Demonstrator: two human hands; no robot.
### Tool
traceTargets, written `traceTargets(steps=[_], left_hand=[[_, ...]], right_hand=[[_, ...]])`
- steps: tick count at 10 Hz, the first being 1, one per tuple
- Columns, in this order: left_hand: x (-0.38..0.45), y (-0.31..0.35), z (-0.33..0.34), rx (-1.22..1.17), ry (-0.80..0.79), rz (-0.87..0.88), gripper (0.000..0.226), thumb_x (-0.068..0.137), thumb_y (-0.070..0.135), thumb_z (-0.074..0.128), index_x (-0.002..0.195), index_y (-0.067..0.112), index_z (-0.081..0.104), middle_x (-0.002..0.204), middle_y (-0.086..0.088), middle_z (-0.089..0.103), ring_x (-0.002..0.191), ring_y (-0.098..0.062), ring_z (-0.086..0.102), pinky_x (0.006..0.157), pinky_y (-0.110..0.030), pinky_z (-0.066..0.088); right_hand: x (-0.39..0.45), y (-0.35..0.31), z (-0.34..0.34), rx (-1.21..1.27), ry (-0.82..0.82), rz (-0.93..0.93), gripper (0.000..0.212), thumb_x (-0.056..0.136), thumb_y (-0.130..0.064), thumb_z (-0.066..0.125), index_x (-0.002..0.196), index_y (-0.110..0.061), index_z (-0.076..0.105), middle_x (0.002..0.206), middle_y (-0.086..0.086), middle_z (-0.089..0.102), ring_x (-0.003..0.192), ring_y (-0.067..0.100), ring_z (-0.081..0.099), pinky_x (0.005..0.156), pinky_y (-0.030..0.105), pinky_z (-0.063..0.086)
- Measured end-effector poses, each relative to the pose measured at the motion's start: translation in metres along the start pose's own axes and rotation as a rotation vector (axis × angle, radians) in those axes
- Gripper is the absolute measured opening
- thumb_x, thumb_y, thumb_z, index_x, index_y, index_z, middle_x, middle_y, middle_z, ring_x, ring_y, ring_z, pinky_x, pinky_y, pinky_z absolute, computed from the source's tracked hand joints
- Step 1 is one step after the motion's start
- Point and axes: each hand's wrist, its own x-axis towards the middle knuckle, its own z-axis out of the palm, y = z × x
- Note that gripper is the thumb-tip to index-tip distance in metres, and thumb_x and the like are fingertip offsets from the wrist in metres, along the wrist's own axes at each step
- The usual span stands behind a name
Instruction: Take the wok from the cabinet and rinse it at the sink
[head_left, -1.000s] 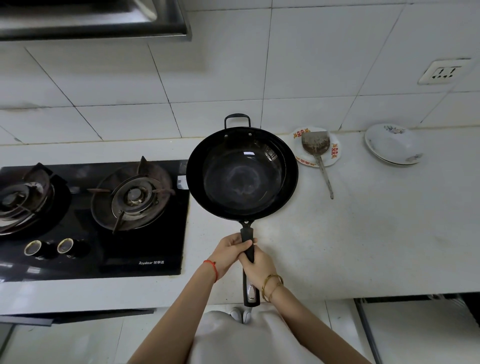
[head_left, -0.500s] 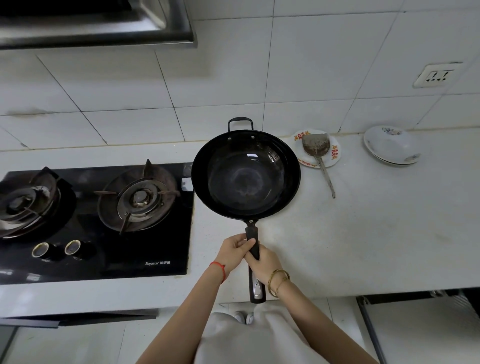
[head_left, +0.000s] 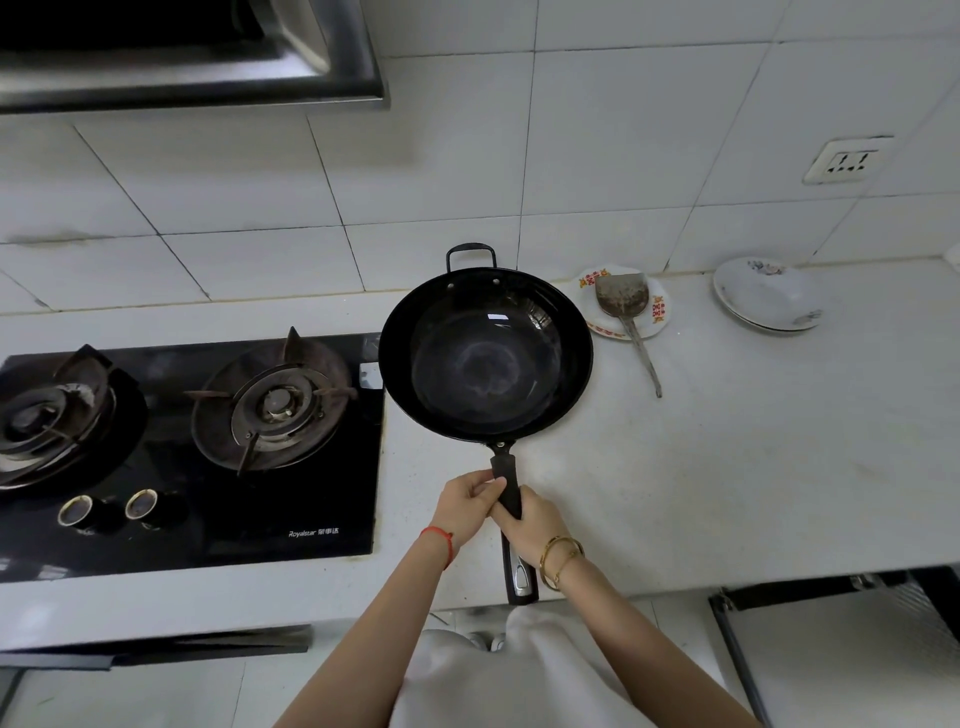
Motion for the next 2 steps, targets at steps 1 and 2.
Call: traceTargets(steps=[1, 2], left_hand=[[-0.006, 0.002, -0.010, 0.123, 0.027, 0.018, 0.031, 0.099, 0.021, 0.052, 0.127, 0.011, 0.062, 0.104, -0.003, 0.072, 0.095, -0.010, 0.069, 0.091, -0.024, 0.054], [-0.007, 0.008, -0.029, 0.295, 0.109, 0.095, 0.029, 0.098, 0.021, 0.052, 0.125, 0.015, 0.062, 0.102, -0.001, 0.073, 0.091, -0.010, 0.070, 0.090, -0.025, 0.053]], right_hand=[[-0.005, -0.001, -0.007, -0.097, 0.025, -0.015, 0.031, 0.094, -0.047, 0.049, 0.096, -0.016, 0.048, 0.067, -0.006, 0.054, 0.056, 0.009, 0.051, 0.048, 0.022, 0.037], [-0.003, -0.007, -0.022, -0.156, 0.123, -0.052, 0.033, 0.095, -0.047, 0.046, 0.110, -0.018, 0.048, 0.080, -0.003, 0.061, 0.069, 0.012, 0.059, 0.057, 0.023, 0.046]])
